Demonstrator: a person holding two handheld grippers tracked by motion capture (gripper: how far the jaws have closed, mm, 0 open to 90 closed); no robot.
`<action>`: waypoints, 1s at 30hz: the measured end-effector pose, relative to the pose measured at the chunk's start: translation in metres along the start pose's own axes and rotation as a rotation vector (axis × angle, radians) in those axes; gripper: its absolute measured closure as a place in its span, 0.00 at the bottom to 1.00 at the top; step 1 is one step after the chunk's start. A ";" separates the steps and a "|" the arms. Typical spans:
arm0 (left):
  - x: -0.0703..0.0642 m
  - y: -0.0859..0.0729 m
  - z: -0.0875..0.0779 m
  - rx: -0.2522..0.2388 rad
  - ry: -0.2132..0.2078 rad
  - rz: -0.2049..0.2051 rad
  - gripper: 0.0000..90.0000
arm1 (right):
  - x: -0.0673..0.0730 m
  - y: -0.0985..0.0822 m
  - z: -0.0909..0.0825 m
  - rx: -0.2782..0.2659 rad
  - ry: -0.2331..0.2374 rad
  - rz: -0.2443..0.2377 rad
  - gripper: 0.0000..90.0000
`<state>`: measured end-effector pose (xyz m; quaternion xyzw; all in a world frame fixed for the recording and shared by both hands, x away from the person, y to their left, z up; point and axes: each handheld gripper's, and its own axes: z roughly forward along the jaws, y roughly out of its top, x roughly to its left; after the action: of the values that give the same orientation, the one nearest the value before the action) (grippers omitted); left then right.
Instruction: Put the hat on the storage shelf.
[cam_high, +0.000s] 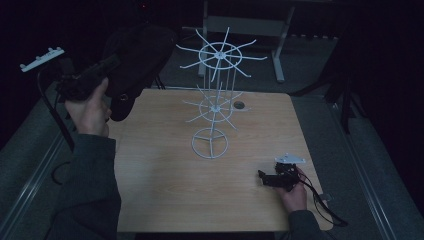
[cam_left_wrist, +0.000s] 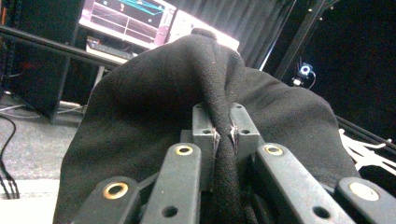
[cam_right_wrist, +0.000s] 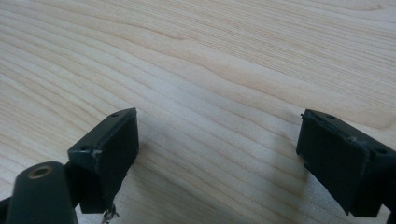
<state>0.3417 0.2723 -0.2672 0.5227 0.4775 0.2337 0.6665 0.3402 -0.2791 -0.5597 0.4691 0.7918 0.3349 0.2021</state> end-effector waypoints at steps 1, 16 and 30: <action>-0.001 0.001 0.000 -0.003 0.000 0.006 0.95 | 0.000 0.000 0.000 0.000 0.000 0.000 0.14; -0.003 0.007 -0.001 -0.036 0.006 -0.001 0.95 | 0.000 0.000 0.000 0.000 0.000 -0.001 0.14; -0.012 0.009 0.005 -0.051 -0.032 -0.005 0.94 | 0.000 0.000 0.000 0.001 0.000 -0.002 0.14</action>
<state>0.3430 0.2635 -0.2539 0.5082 0.4619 0.2355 0.6877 0.3402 -0.2793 -0.5596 0.4684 0.7925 0.3342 0.2021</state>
